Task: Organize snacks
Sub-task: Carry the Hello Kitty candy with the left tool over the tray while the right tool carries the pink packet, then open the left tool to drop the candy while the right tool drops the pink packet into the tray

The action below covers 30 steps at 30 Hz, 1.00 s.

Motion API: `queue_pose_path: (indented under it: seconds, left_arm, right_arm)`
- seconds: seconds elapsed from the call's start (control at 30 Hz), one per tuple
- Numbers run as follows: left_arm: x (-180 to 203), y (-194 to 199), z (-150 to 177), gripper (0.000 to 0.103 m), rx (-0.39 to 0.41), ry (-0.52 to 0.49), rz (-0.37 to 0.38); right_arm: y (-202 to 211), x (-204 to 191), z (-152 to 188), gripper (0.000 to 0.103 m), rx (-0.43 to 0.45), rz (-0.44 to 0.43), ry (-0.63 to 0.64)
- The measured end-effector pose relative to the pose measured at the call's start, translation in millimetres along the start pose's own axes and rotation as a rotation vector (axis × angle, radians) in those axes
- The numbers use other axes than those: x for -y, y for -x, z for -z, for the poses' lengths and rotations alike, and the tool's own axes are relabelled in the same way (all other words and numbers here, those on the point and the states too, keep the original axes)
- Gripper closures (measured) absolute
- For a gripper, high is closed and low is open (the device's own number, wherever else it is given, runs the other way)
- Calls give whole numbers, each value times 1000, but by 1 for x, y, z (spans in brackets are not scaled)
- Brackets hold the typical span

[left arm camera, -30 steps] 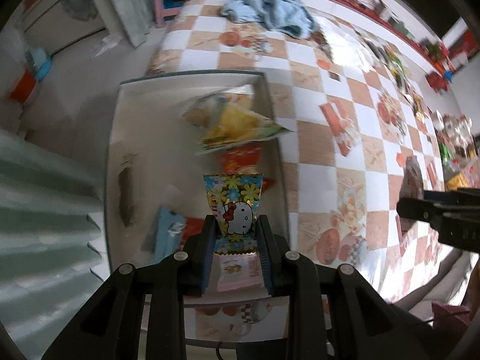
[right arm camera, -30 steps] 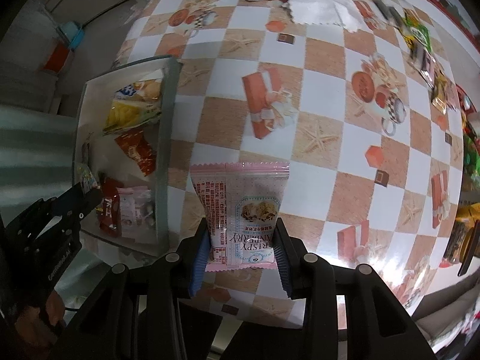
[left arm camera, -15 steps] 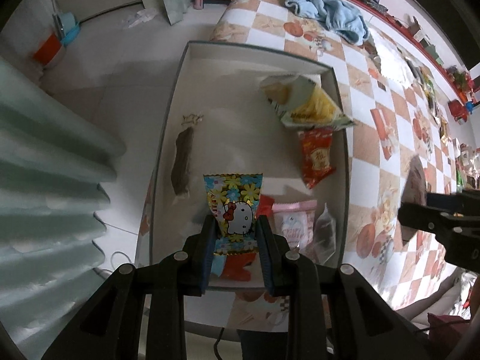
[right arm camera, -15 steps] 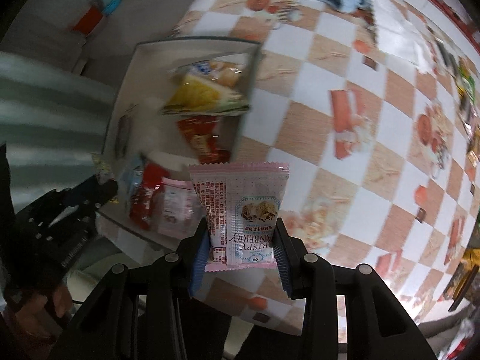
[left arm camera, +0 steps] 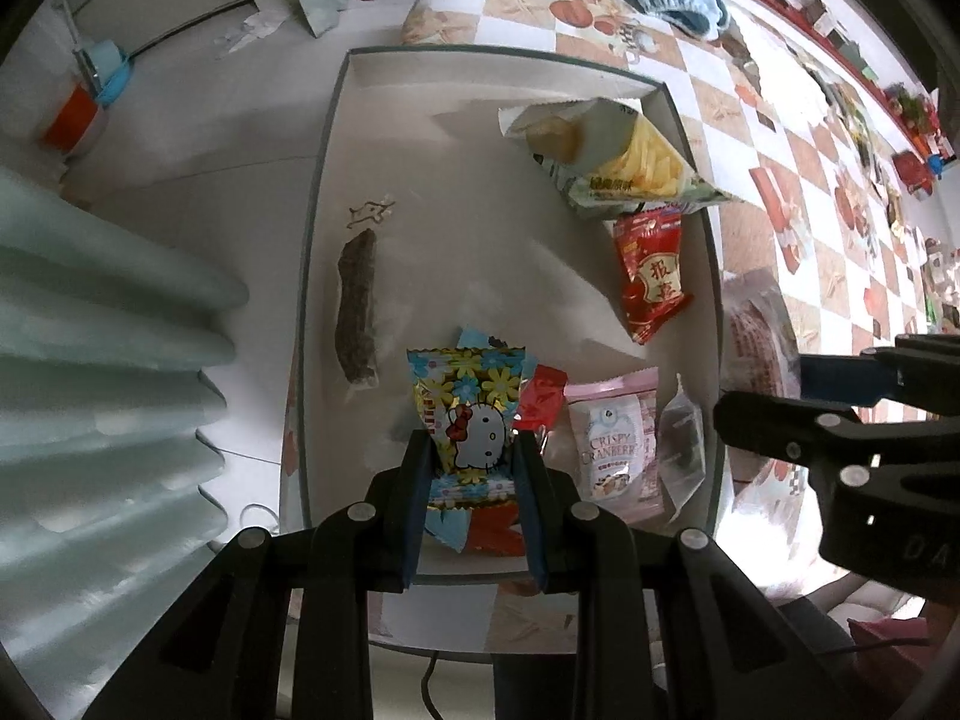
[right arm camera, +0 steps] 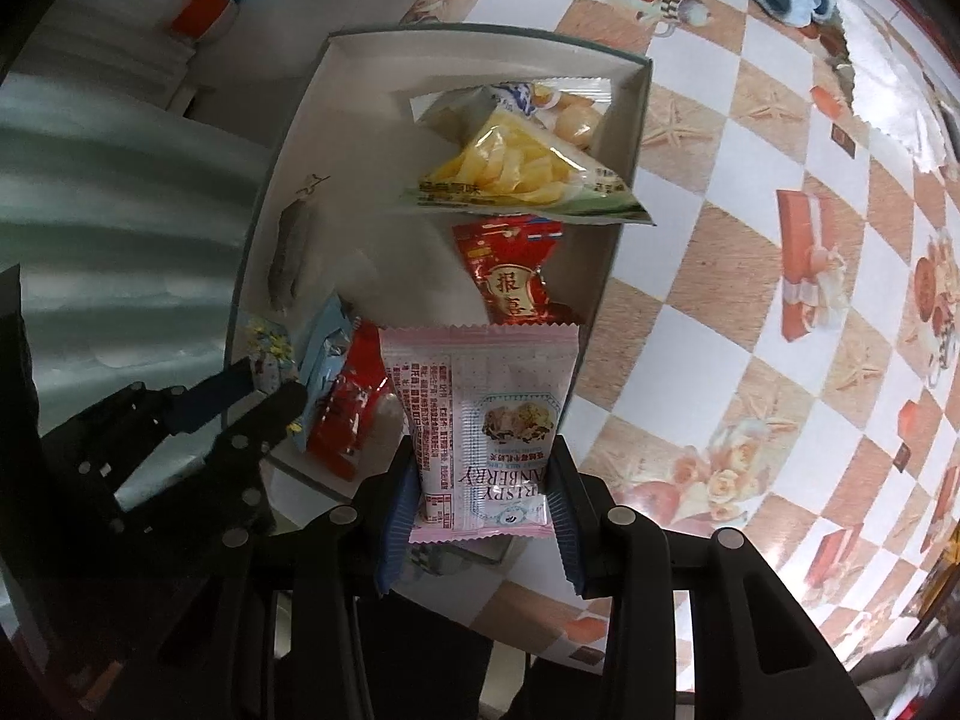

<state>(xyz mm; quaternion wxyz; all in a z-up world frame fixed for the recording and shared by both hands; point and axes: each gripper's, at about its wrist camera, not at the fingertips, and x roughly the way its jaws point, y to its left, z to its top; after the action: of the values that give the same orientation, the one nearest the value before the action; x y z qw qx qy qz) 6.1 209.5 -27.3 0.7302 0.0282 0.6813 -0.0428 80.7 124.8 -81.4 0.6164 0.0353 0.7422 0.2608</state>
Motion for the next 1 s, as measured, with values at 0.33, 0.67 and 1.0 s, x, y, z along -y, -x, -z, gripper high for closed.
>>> queue_pose_path:
  seconds: [0.33,0.67,1.0]
  left_arm:
    - [0,-9,-3,73,-16,-5,2]
    - [-3,-11,-3,73,-14,3,11]
    - [-3,-13,-7,73,-21,-5,11]
  right_arm:
    - [-10,-4,-5,61,-7,3,-15]
    - [-15,-8,-12,61,-21,13,-13]
    - [-15,-5,-13,61,-28,12,-15]
